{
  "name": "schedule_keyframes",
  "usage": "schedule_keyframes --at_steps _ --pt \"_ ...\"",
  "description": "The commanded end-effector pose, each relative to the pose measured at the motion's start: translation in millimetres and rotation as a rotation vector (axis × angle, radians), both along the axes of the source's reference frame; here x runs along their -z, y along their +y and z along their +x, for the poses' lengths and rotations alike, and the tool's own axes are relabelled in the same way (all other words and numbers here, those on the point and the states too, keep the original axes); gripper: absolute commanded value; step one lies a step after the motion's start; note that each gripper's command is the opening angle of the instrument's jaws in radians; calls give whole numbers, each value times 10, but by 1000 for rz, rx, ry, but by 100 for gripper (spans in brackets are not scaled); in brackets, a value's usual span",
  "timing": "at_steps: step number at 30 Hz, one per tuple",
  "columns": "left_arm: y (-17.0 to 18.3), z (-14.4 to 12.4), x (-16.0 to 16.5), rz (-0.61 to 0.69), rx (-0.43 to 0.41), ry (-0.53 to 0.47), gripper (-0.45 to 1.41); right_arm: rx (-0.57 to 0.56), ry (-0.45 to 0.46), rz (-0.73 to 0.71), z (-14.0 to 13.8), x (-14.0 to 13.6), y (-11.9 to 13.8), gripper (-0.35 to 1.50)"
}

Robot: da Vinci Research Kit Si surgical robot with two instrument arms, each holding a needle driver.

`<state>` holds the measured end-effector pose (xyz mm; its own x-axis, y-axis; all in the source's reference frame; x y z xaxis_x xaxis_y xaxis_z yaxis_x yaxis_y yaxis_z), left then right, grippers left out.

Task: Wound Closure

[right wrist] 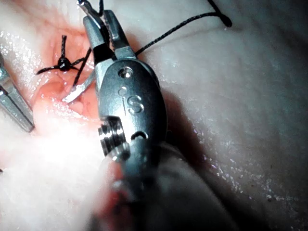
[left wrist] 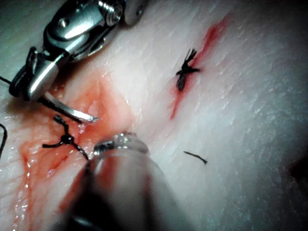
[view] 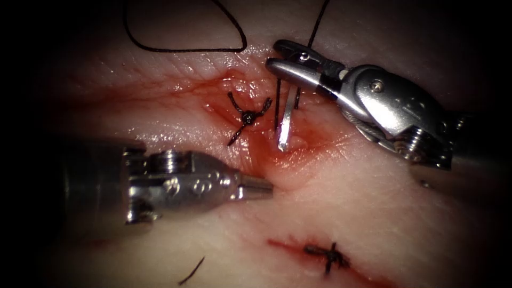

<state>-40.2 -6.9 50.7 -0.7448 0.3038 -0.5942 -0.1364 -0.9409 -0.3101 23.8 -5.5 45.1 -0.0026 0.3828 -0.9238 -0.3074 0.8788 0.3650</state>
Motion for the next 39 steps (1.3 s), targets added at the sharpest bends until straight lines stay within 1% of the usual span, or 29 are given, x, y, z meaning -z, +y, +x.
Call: schedule_keyframes --at_steps 1,3,4,6,8,9,12,17,23,24,25,26,27,28,29,32,33,34,35,36,37,38,39 --pt "1 -4 -5 0 -1 -2 -8 4 0 17 11 -5 0 -35" --pt "1 -3 -5 0 -2 -3 -8 15 12 73 11 -6 -2 -35" --pt "1 -3 -5 0 -2 -3 -8 15 12 73 11 -6 -2 -35" --pt "2 -2 -6 -1 -1 -5 -8 19 25 119 11 -6 -2 -35" --pt "2 -1 -7 -1 -1 -5 -8 18 49 205 11 -6 -3 -35" --pt "2 -1 -8 -2 -1 -4 -8 18 69 279 11 -6 -3 -35" --pt "1 -1 -8 -3 0 -4 -8 6 93 389 11 -6 -3 -35" --pt "1 -2 -8 -3 0 -3 -8 -17 116 498 11 -6 -2 -35" --pt "1 -2 -8 -2 2 -2 -8 -16 116 522 13 -4 -6 -35" --pt "1 -2 -8 -3 4 -3 -8 -19 117 553 14 -3 -6 -35" --pt "1 -2 -8 -3 4 -3 -8 -19 117 553 14 -3 -6 -35" --pt "1 -3 -8 -4 5 -3 -8 -30 127 600 16 -1 -6 -35" --pt "1 -3 -8 -4 5 -3 -8 -30 127 600 16 -1 -6 -35" --pt "1 -4 -8 -4 6 -2 -8 -36 132 648 17 -1 -5 -35" --pt "1 -4 -8 -4 6 -2 -8 -36 132 648 17 -1 -5 -35" --pt "1 -3 -8 -4 6 -2 -8 -43 155 794 19 0 -6 -35" --pt "1 -3 -8 -4 6 -2 -8 -46 162 907 20 0 -8 -35" --pt "1 -3 -8 -4 6 -2 -8 -48 162 954 20 0 -10 -35" --pt "1 -3 -8 -4 6 -2 -8 -48 162 954 20 0 -10 -35" --pt "1 -2 -8 -5 8 -4 -8 -54 155 1043 22 0 -14 -35" --pt "2 -2 -8 -5 8 -4 -8 -54 156 1085 23 1 -16 -35" --pt "2 -2 -8 -5 8 -4 -8 -54 156 1085 23 1 -16 -35" --pt "2 -1 -9 -6 9 -6 -8 -56 160 1150 25 2 -19 -35"
